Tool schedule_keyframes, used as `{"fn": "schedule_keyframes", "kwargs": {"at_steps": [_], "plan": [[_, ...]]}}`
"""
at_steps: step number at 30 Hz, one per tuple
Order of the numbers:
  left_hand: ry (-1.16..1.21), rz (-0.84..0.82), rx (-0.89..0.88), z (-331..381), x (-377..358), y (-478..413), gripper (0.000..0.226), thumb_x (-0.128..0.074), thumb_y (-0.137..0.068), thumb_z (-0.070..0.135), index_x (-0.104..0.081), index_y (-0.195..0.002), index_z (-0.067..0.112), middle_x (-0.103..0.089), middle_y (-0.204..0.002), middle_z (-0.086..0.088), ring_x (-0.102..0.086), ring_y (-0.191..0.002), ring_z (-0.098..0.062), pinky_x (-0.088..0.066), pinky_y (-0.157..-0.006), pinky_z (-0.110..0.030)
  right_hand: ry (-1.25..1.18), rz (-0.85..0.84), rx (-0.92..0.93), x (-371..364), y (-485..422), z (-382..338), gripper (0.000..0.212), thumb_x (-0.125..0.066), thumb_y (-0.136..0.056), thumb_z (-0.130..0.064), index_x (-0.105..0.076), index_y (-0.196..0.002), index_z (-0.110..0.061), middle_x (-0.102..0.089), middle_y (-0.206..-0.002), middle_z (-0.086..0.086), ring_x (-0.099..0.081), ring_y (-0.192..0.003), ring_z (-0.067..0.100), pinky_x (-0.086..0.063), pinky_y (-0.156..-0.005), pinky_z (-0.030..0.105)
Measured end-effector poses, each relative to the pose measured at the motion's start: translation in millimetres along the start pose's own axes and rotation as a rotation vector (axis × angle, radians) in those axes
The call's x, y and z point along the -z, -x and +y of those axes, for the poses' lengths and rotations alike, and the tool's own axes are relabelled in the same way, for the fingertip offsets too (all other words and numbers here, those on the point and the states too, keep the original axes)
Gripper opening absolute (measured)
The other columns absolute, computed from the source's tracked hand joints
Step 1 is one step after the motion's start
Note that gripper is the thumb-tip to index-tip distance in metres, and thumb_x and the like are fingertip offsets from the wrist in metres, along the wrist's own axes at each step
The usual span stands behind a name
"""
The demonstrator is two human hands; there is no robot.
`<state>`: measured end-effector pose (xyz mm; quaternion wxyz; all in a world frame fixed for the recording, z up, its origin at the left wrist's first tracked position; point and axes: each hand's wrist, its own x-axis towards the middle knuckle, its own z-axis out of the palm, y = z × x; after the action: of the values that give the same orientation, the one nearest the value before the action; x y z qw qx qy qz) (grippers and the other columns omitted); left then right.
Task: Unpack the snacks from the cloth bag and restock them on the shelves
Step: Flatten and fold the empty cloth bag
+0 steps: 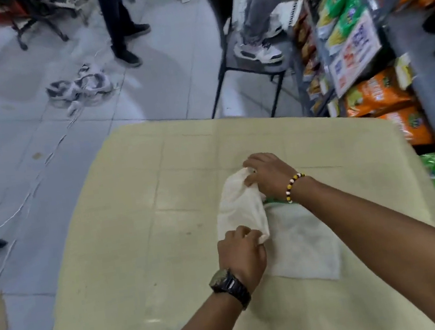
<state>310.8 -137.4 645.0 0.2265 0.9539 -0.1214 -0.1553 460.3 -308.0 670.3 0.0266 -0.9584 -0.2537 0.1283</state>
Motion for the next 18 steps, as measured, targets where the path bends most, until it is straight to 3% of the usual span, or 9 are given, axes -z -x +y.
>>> {"fn": "schedule_keyframes", "kwargs": {"at_steps": [3, 7, 9, 11, 13, 14, 18], "plan": [[-0.045, -0.064, -0.097, 49.3, -17.0, -6.6, 0.036, -0.043, -0.088, 0.037, -0.067, -0.114, 0.032, -0.062, -0.115, 0.005, -0.055, -0.104, -0.028, -0.041, -0.083, -0.039, 0.018, 0.156, -0.078, -0.6, 62.5, 36.1, 0.029, -0.080, -0.064, -0.003, -0.080, -0.084, -0.024, -0.068, -0.124, 0.017, -0.060, -0.119, 0.043, -0.048, -0.099, 0.051], [-0.102, -0.216, -0.212, 105.6, -54.3, -9.9, 0.038, -0.040, -0.090, 0.039, -0.063, -0.117, 0.029, -0.059, -0.118, 0.001, -0.051, -0.108, -0.030, -0.040, -0.088, -0.043, 0.110, 0.170, -0.196, -21.7, 137.1, 80.9, 0.030, -0.083, -0.059, -0.005, -0.078, -0.077, -0.029, -0.071, -0.118, 0.016, -0.065, -0.110, 0.042, -0.053, -0.091, 0.050], [-0.145, -0.327, -0.235, 119.1, -72.8, -7.9, 0.038, -0.040, -0.091, 0.039, -0.060, -0.121, 0.026, -0.057, -0.122, -0.003, -0.050, -0.110, -0.032, -0.040, -0.090, -0.044, 0.124, 0.093, -0.230, -39.7, 161.8, 93.8, 0.032, -0.086, -0.058, -0.007, -0.078, -0.077, -0.031, -0.071, -0.118, 0.015, -0.066, -0.110, 0.041, -0.053, -0.090, 0.051], [-0.182, -0.478, -0.247, 122.2, -88.0, -5.2, 0.043, -0.042, -0.091, 0.040, -0.053, -0.130, 0.026, -0.053, -0.131, -0.005, -0.047, -0.117, -0.032, -0.040, -0.095, -0.045, 0.101, -0.077, -0.282, -62.5, 179.8, 98.8, 0.035, -0.080, -0.070, -0.009, -0.077, -0.096, -0.033, -0.061, -0.136, 0.015, -0.056, -0.126, 0.040, -0.043, -0.104, 0.055], [-0.190, -0.574, -0.276, 116.6, -95.5, -1.3, 0.050, -0.045, -0.090, 0.042, -0.044, -0.139, 0.029, -0.047, -0.142, -0.004, -0.042, -0.127, -0.031, -0.037, -0.101, -0.047, 0.045, -0.230, -0.377, -86.2, 194.2, 98.6, 0.050, -0.060, -0.085, -0.008, -0.062, -0.128, -0.033, -0.036, -0.158, 0.010, -0.029, -0.147, 0.035, -0.020, -0.119, 0.054], [-0.184, -0.578, -0.283, 112.6, -97.4, -1.2, 0.053, -0.046, -0.090, 0.043, -0.041, -0.141, 0.031, -0.044, -0.146, -0.002, -0.039, -0.132, -0.030, -0.035, -0.105, -0.046, -0.009, -0.255, -0.446, -93.3, 200.5, 95.5, 0.055, -0.055, -0.086, -0.007, -0.056, -0.135, -0.032, -0.031, -0.161, 0.009, -0.024, -0.149, 0.033, -0.016, -0.121, 0.051], [-0.146, -0.372, -0.154, 80.0, -87.0, -16.9, 0.058, -0.043, -0.092, 0.045, -0.034, -0.147, 0.031, -0.036, -0.156, 0.001, -0.033, -0.140, -0.025, -0.031, -0.113, -0.041, -0.324, 0.122, -0.726, -109.4, 207.7, 64.7, 0.049, -0.057, -0.076, -0.002, -0.066, -0.121, -0.020, -0.048, -0.148, 0.013, -0.042, -0.136, 0.036, -0.034, -0.112, 0.044]]}}
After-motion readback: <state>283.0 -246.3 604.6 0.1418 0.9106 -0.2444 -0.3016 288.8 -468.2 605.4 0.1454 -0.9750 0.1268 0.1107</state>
